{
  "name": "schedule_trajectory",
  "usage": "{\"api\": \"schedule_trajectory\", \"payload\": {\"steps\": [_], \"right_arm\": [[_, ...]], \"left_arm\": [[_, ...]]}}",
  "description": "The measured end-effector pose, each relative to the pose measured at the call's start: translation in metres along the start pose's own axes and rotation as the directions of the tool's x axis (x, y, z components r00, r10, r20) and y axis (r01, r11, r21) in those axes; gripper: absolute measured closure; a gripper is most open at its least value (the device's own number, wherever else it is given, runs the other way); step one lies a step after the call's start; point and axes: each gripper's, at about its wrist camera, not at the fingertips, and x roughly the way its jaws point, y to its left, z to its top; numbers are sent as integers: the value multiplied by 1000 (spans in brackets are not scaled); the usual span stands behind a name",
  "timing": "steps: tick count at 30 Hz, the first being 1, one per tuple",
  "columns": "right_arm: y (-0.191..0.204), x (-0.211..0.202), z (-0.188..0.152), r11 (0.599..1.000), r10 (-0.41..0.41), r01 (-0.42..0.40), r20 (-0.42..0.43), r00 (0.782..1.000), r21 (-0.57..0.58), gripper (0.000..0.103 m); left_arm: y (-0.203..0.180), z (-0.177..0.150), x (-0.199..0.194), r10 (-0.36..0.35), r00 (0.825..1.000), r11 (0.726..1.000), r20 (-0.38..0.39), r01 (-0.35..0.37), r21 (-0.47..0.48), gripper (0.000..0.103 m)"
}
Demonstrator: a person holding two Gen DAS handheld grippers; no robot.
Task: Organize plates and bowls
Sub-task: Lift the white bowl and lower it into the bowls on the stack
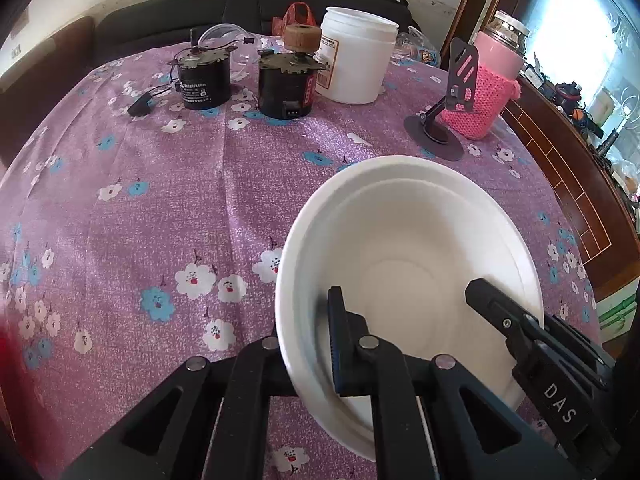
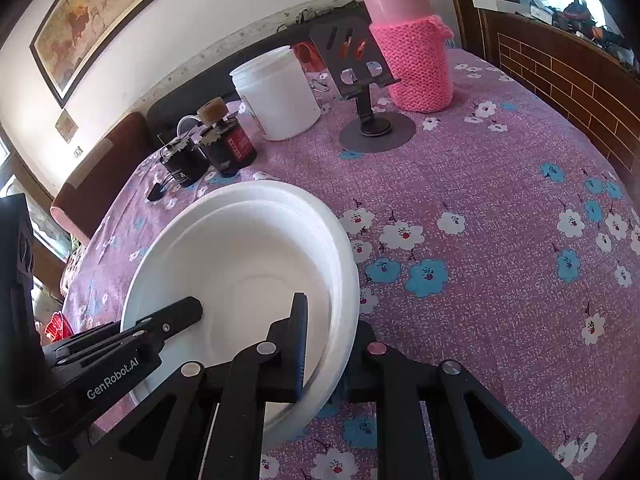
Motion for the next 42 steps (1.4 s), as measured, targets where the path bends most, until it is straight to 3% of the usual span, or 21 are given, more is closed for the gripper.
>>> {"api": "schedule_trajectory", "payload": {"steps": [9,18,30,42], "right_arm": [[39,-18,-14,989,98,-91,54,994,-117,91],[99,-42,-39,950,197,-172,71,978,-260,90],[182,-87,-70,895,281,-231,82,956,-381,90],[285,-88,-88,827,318,-250,52,947,-504,89]], "left_arm": [[27,-23,-56,74,990,997,120,-71,-28,96],[68,-60,-120,162,962,986,221,-146,-85,95],[113,-104,-207,303,877,952,374,-263,-153,95],[192,-123,-257,434,807,898,401,-347,-271,95]]}}
